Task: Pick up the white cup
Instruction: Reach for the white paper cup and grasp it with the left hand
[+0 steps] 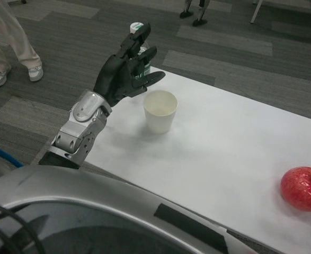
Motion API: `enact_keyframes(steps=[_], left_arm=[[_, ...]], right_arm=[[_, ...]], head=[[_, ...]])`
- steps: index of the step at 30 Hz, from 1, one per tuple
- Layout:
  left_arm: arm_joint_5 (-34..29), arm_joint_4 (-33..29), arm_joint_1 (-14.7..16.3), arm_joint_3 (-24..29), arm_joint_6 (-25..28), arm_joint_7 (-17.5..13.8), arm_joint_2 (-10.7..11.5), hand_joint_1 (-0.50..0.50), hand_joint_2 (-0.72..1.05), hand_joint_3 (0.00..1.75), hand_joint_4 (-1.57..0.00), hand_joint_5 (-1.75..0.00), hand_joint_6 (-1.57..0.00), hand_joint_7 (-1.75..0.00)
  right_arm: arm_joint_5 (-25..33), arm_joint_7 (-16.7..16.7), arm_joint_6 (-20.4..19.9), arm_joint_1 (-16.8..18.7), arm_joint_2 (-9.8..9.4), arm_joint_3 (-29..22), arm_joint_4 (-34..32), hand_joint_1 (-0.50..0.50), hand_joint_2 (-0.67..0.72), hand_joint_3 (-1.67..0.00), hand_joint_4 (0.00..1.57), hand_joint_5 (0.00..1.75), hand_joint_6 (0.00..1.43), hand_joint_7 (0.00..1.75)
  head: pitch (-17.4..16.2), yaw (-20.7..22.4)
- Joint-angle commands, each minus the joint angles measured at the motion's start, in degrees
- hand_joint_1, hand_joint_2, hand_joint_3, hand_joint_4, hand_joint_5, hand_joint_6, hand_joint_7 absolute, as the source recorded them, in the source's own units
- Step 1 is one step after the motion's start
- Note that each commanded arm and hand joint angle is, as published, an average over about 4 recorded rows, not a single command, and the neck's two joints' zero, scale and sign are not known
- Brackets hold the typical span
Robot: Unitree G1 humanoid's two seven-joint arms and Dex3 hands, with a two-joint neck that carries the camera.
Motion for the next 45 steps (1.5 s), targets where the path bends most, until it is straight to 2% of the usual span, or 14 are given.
enact_keyframes(steps=[1, 6, 8, 10, 15, 18, 24, 28, 34, 37, 41, 45], left_arm=[[0.3, -0.7, 2.2, 1.7, -0.8, -1.4, -0.7, -0.50, 0.83, 0.09, 0.00, -0.41, 0.00, -0.21], [0.8, -0.6, 4.2, 3.2, -3.6, -2.2, -3.0, -0.50, 0.76, 0.09, 0.00, -0.41, 0.00, -0.21], [1.3, -0.6, 4.6, 4.5, -4.6, -3.7, -4.7, -0.50, 0.67, 0.09, 0.00, -0.41, 0.00, -0.21], [2.6, -0.5, 4.8, 5.7, -5.2, -5.3, -6.2, -0.50, 0.45, 0.09, 0.00, -0.41, 0.00, -0.21], [5.7, -0.4, 5.7, 6.5, -5.6, -6.4, -7.4, -0.50, -0.13, 0.09, 0.00, -0.41, 0.00, -0.21], [6.6, 0.2, 5.8, 6.5, -6.5, -6.6, -7.5, -0.50, -0.33, 0.09, 0.00, -0.46, 0.00, -0.21], [6.8, 1.8, 5.9, 7.4, -8.5, -6.8, -8.5, -0.50, -0.37, 0.09, 0.00, -0.41, 0.00, -0.21], [8.1, 2.4, 6.1, 8.4, -8.7, -6.9, -8.7, -0.50, -0.28, 0.09, 0.00, -0.41, 0.00, -0.21], [11.4, 3.8, 6.1, 10.2, -8.6, -7.7, -8.7, -0.50, -0.28, 0.09, 0.00, -0.41, 0.00, -0.21], [12.2, 4.9, 6.0, 10.4, -8.7, -7.8, -8.7, -0.50, -0.28, 0.09, 0.00, -0.41, 0.00, -0.21], [13.8, 7.4, 5.6, 10.2, -8.7, -8.0, -8.8, -0.50, -0.19, 0.09, 0.00, -0.41, 0.00, -0.21], [16.3, 9.1, 4.9, 10.3, -8.5, -8.2, -8.9, -0.50, -0.19, 0.09, 0.00, -0.41, 0.00, -0.21]], right_arm=[[0.6, -0.2, 0.0, -1.9, -2.22, 1.5, 1.4, -0.33, -0.19, -1.19, 0.00, 0.19, 0.00, 0.70], [0.6, -0.2, 0.0, -3.2, -2.62, 2.8, 3.3, -0.33, -0.16, -1.19, 0.00, 0.19, 0.00, 0.70], [0.7, -0.2, 0.0, -4.0, -2.73, 3.4, 4.5, -0.33, -0.16, -1.19, 0.00, 0.19, 0.00, 0.70], [0.7, -0.2, 0.0, -4.6, -2.84, 3.8, 5.5, -0.33, -0.16, -1.19, 0.00, 0.17, 0.00, 0.70], [0.7, -0.2, 0.0, -5.8, -2.88, 4.3, 7.0, -0.33, -0.16, -1.19, 0.00, 0.19, 0.00, 0.70], [0.7, -0.2, 0.0, -6.3, -2.90, 4.3, 7.4, -0.33, -0.16, -1.19, 0.00, 0.19, 0.00, 0.70], [0.7, -0.2, 0.0, -6.9, -2.97, 4.4, 7.9, -0.33, -0.16, -1.19, 0.00, 0.19, 0.00, 0.70], [0.7, -0.2, 0.0, -7.1, -2.95, 4.4, 8.1, -0.33, -0.16, -1.19, 0.00, 0.19, 0.00, 0.70], [0.8, -0.2, 0.0, -6.9, -3.04, 4.8, 8.0, -0.33, -0.16, -1.19, 0.00, 0.17, 0.00, 0.70], [0.8, -0.2, 0.0, -6.7, -2.97, 4.9, 8.0, -0.33, -0.16, -1.25, 0.00, 0.19, 0.00, 0.70], [0.8, -0.2, 0.0, -6.4, -2.79, 5.1, 7.8, -0.33, -0.16, -1.27, 0.00, 0.19, 0.00, 0.70], [0.8, -0.2, -0.1, -5.8, -2.60, 5.1, 7.6, -0.33, -0.16, -1.27, 0.00, 0.17, 0.00, 0.70]], head=[[1.0, 0.3], [2.5, 1.1], [3.0, 1.1], [3.2, 1.1], [3.1, 0.7], [2.7, 0.6], [2.1, 0.2], [0.9, -0.2], [0.5, -0.7], [0.6, -0.7], [0.6, -1.1], [0.6, -0.9]])
